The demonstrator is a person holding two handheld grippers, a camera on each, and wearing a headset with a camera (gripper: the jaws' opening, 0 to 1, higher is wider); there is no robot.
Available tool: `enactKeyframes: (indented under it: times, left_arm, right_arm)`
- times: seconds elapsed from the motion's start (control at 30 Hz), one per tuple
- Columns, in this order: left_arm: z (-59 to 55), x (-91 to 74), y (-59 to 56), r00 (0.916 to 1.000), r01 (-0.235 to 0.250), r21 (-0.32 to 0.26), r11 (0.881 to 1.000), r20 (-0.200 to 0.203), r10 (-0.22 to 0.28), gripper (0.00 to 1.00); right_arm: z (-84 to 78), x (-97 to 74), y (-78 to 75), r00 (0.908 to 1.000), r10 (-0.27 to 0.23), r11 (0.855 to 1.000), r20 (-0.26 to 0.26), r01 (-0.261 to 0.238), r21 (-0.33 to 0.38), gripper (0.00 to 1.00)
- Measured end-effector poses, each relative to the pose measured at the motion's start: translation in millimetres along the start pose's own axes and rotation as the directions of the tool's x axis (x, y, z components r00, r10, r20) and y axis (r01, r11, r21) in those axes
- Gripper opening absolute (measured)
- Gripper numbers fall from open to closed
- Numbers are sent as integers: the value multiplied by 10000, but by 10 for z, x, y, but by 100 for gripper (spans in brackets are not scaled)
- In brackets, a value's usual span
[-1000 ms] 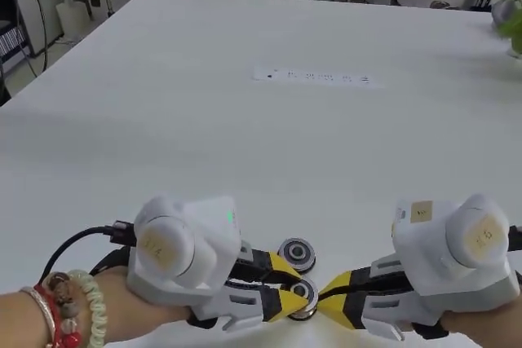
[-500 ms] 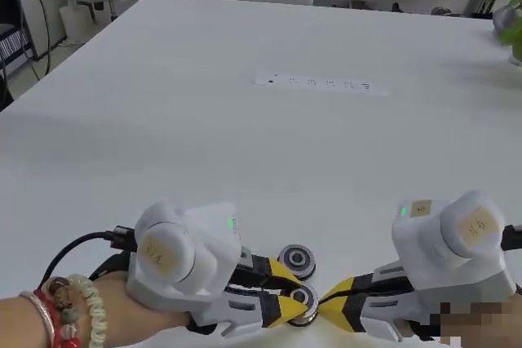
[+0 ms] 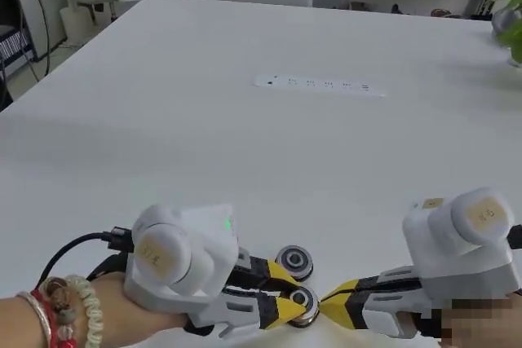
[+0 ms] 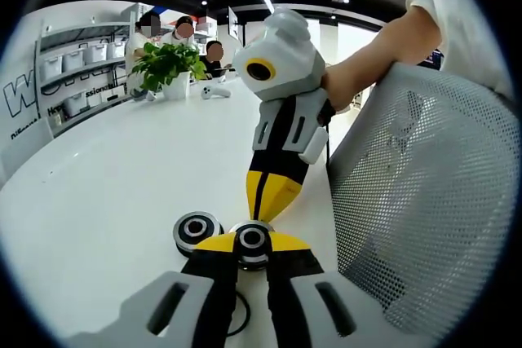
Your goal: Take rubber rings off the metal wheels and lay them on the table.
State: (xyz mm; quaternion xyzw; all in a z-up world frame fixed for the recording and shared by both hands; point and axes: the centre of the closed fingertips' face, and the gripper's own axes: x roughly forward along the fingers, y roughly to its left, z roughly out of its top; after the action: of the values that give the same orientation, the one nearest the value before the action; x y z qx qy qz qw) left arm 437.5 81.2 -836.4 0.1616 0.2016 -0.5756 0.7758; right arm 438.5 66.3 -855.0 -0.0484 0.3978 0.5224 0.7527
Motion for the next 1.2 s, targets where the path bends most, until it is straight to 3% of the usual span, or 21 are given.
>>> enactKeyframes:
  times: [0.17,0.33,0.57,1.2]
  left_arm:
    - [1,1,-1,10000,5,2,10000,19,-5,7]
    - [-1,-2,5,10000,16,5,10000,51,-16,7]
    - [1,-2,5,10000,36,16,10000,17,-36,7]
    - [3,3,-2,10000,7,96,10000,21,-7,7]
  right_arm:
    - [11,-15,0,10000,-5,10000,65,5,61,0]
    - [92,-50,6,9982,166,9973,571,-206,707,0]
    - [106,-60,32,9974,316,9935,654,-385,1071,0]
    - [174,-39,140,9964,478,9970,702,-519,568,0]
